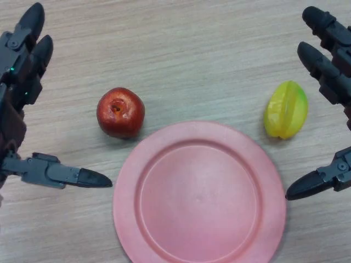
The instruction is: Pick up the red apple and place it on the plate
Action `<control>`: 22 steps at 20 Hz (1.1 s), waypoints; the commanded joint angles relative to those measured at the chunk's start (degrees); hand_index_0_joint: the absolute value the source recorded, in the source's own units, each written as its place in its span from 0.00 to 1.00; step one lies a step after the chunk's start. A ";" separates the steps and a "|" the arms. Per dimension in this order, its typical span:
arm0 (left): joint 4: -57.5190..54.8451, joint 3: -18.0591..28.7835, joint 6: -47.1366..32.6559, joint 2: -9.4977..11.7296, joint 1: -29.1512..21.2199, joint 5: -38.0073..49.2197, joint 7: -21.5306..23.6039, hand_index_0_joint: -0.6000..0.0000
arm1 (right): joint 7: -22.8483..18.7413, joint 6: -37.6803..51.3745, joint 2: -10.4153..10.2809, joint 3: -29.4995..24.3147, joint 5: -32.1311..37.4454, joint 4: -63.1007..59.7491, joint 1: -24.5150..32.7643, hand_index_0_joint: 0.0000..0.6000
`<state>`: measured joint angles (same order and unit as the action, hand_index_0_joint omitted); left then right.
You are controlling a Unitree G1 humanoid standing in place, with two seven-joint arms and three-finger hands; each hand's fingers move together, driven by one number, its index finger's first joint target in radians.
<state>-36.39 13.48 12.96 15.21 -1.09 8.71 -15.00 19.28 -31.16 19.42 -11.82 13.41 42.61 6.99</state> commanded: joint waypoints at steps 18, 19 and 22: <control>47.08 -10.44 -26.83 3.22 -22.74 -17.77 8.95 1.00 | -0.66 7.83 0.55 -3.76 1.27 5.01 -0.82 0.00; 48.58 -11.12 -28.20 3.36 -23.13 -20.44 9.41 0.83 | -0.69 7.69 0.52 -3.98 1.50 5.28 -0.90 0.17; 50.52 -11.40 -28.45 2.82 -23.53 -24.27 9.61 0.25 | -0.99 7.54 0.49 -4.58 2.07 5.86 -1.17 0.75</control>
<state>17.35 -0.30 -8.24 16.06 -22.16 -16.57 -7.83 19.24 -31.06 19.20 -12.09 13.21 45.00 4.70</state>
